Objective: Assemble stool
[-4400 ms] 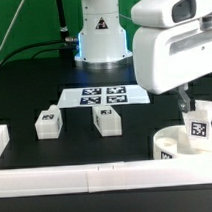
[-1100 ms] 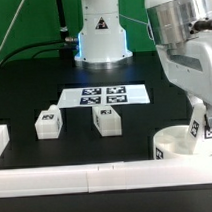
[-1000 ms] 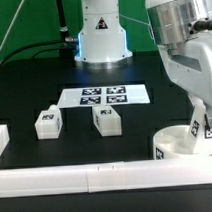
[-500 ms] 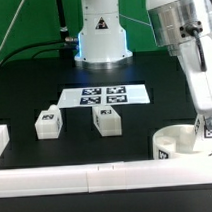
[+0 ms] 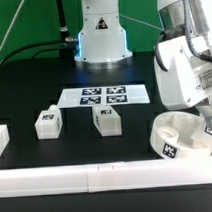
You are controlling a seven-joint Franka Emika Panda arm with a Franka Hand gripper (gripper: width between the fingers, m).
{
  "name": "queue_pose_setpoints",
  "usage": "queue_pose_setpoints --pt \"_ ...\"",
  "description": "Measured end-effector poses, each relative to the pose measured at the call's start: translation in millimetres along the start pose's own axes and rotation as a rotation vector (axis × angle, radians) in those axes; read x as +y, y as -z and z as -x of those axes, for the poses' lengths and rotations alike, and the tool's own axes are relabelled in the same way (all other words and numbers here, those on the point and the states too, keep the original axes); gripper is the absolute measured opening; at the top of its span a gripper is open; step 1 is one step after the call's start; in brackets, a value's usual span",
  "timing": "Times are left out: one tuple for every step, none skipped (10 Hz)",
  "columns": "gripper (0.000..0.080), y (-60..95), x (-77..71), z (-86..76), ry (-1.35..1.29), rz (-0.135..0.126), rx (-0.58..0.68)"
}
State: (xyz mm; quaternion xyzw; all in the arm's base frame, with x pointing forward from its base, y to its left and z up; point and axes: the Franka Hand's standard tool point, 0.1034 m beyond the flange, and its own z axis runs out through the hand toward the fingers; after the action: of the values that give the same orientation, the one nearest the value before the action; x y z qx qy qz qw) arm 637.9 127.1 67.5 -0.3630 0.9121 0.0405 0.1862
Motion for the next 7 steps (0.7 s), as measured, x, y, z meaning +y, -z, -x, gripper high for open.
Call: queue_pose_setpoints --pt "0.0337 -0.2 0.3 -0.6 -0.023 -0.011 -0.005" --pt "0.0337 -0.2 -0.1 -2.0 -0.045 -0.016 -0.005" --pt "0.0337 -0.4 0.7 -1.8 -0.025 -0.016 -0.005" --pt "0.0343 -0.3 0.5 -1.9 -0.006 -0.017 -0.005" --pt "0.0343 -0.5 1.0 -1.8 0.006 -0.016 -0.004" --pt "0.0557 -0.6 1.0 -1.9 0.006 -0.016 -0.004" --pt "0.0621 -0.7 1.0 -1.9 0.008 -0.016 -0.004"
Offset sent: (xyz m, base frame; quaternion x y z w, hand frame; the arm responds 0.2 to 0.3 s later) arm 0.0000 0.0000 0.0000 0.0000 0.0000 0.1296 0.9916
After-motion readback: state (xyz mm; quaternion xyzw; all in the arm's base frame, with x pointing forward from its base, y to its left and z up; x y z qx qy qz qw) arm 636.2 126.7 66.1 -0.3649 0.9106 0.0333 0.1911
